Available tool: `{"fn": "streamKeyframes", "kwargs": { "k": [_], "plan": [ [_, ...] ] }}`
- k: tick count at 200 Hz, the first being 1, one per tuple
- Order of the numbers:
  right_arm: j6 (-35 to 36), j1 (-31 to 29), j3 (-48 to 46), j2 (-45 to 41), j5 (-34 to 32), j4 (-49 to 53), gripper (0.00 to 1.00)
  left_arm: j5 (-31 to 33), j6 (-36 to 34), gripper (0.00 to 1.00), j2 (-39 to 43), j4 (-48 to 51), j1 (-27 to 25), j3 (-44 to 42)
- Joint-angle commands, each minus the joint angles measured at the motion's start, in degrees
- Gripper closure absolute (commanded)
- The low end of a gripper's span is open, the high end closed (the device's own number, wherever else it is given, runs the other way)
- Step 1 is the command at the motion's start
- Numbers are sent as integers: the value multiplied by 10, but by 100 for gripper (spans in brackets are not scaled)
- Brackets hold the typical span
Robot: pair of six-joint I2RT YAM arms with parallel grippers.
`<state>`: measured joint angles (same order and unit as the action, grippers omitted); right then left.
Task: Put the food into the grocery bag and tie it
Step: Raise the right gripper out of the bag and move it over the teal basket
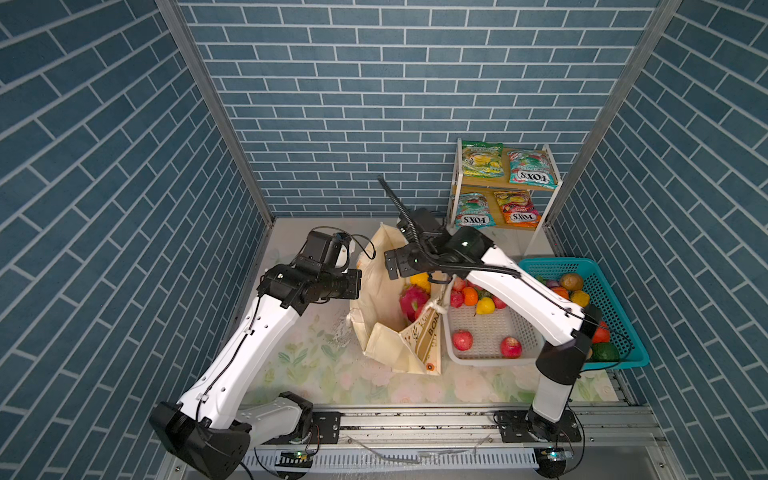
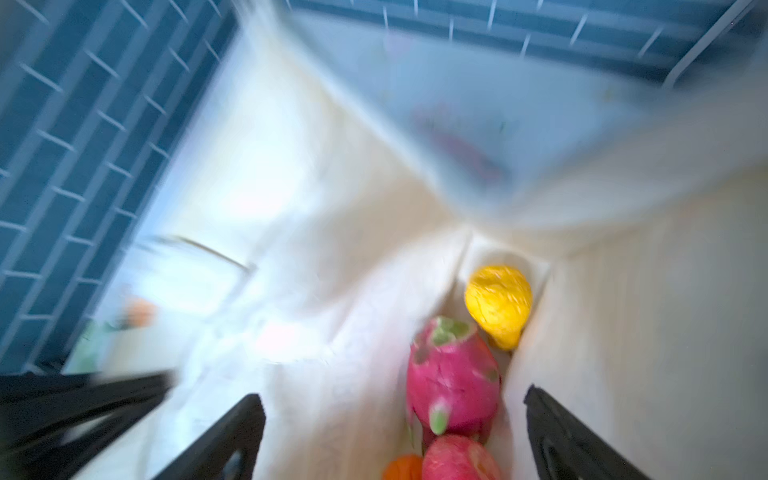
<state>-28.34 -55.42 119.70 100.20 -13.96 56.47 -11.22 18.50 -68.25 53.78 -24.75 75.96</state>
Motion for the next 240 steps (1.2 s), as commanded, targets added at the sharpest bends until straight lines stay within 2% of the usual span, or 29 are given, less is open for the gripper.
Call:
{"fn": "streamKeyframes", "kwargs": {
  "k": [1, 22, 47, 88, 117, 152, 191, 240],
  "plan": [
    [37, 19, 13, -108, -101, -17, 1, 4, -6, 100, 11, 14, -4, -2],
    [38, 51, -46, -179, -134, -49, 1, 4, -3, 100, 11, 12, -3, -4],
    [5, 110, -128, -242, -98, -74, 2, -2, 0, 100, 8, 7, -3, -7],
    [-3, 178, -198, -290, -120, -46, 2, -1, 1, 100, 7, 9, -5, -4],
    [-16, 271, -261, -311, -128, -18, 1, 1, 0, 100, 5, 11, -5, 0],
    [-35, 422, -360, -320, -53, -25, 2, 0, -1, 100, 1, 12, -5, 1],
    [-72, 587, -452, -291, 29, -46, 2, 4, -7, 100, -4, 25, -5, 10],
    [-134, 725, -527, -257, 78, -98, 2, 10, -9, 100, -10, 46, -4, 23]
  ]
}}
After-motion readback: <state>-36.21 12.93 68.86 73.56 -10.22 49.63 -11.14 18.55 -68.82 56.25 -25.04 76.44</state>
